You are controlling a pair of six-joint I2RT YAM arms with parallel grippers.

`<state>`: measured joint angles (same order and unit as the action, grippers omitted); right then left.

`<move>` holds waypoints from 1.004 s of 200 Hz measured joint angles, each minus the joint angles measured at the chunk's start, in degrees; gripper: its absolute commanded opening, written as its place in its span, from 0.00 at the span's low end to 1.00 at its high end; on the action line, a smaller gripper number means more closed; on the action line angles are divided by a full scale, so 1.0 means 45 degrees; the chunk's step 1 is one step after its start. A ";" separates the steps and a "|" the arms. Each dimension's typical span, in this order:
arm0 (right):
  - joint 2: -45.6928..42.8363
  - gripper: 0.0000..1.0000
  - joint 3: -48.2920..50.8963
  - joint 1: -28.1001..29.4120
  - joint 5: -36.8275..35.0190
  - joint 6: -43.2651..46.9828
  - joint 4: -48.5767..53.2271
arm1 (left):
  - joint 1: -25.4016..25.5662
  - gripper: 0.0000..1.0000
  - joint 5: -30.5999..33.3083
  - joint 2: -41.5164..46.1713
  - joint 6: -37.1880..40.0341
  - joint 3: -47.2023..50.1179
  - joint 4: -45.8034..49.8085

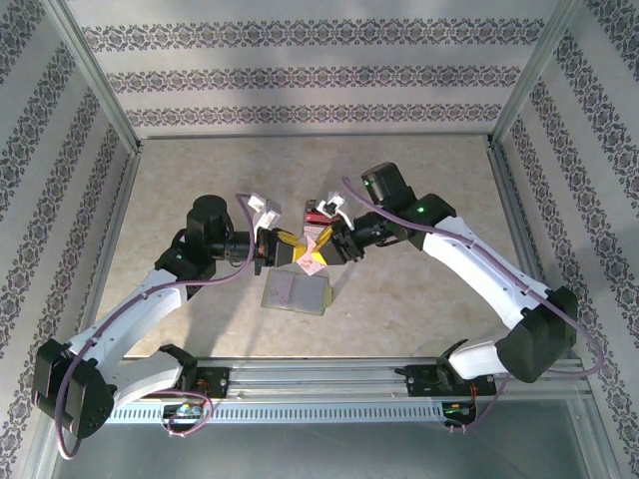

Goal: Take the credit cards out of the card holder

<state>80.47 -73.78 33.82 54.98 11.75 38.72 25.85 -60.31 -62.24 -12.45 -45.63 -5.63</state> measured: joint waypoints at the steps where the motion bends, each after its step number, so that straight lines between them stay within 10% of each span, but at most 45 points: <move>1: 0.0005 0.10 0.0000 0.0005 0.0005 -0.0019 0.0000 | 0.0000 0.02 0.0005 0.0000 0.0000 0.0000 0.0000; 53: 0.0097 0.00 -0.0442 0.0015 -0.0559 0.0432 0.0675 | 0.0010 0.48 0.1462 0.0631 0.0714 0.0010 0.1005; 97: 0.1103 0.00 -0.2084 0.0049 -0.3939 0.1797 0.2647 | 0.0010 0.76 0.5863 0.3211 0.1404 0.1059 0.2336; 145: 0.4765 0.00 -0.5119 0.0568 -0.8791 0.3410 0.5202 | 0.0005 0.80 1.1550 0.6329 0.0622 0.3128 0.4337; 201: 0.7888 0.00 -0.7752 0.1137 -1.1939 0.4988 0.6353 | 0.0005 0.81 1.4503 0.7427 -0.0763 0.3983 0.6120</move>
<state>115.96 -108.66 38.94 1.26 34.20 67.31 25.87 4.95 -28.82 -15.88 -27.70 21.91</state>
